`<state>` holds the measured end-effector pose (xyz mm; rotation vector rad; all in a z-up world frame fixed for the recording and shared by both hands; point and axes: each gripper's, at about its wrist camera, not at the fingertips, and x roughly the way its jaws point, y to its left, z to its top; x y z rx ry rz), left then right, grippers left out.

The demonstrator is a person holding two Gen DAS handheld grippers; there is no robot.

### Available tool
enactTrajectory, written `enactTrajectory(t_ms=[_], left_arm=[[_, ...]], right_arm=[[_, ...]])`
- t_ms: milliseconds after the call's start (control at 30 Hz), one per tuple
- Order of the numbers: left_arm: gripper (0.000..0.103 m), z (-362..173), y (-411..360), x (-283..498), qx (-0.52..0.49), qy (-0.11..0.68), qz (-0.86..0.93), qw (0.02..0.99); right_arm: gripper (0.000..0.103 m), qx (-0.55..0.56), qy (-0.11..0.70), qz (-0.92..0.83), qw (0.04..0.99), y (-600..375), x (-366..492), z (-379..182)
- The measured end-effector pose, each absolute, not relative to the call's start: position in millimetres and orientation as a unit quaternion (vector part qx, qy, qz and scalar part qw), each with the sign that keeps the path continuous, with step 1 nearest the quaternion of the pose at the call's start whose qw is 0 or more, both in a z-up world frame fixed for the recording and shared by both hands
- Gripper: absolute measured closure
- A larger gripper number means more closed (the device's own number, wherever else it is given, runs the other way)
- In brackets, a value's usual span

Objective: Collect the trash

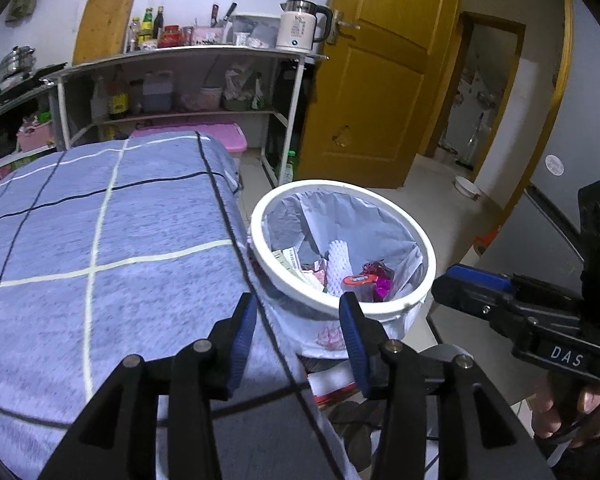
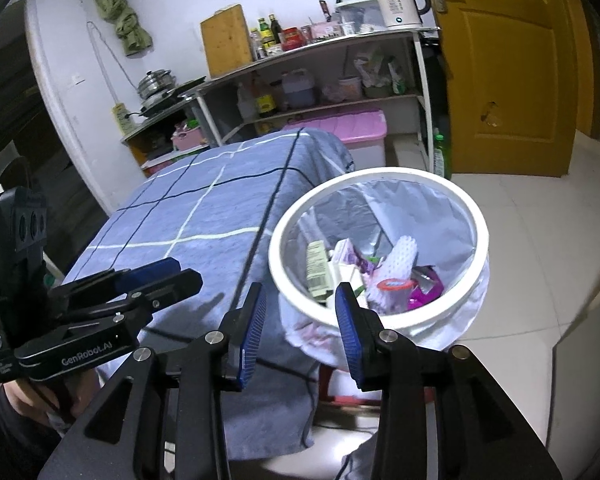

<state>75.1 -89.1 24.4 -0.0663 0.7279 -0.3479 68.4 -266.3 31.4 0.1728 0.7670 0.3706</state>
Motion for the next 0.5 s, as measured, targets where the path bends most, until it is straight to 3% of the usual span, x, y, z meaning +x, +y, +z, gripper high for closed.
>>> enactTrajectory(t_ms=[500], left_arm=[[0.057,28,-73,37,-0.042,0.338,-0.144,0.929]], right_arm=[[0.063,0.072,0.369,0.19,0.907,-256,32,33]])
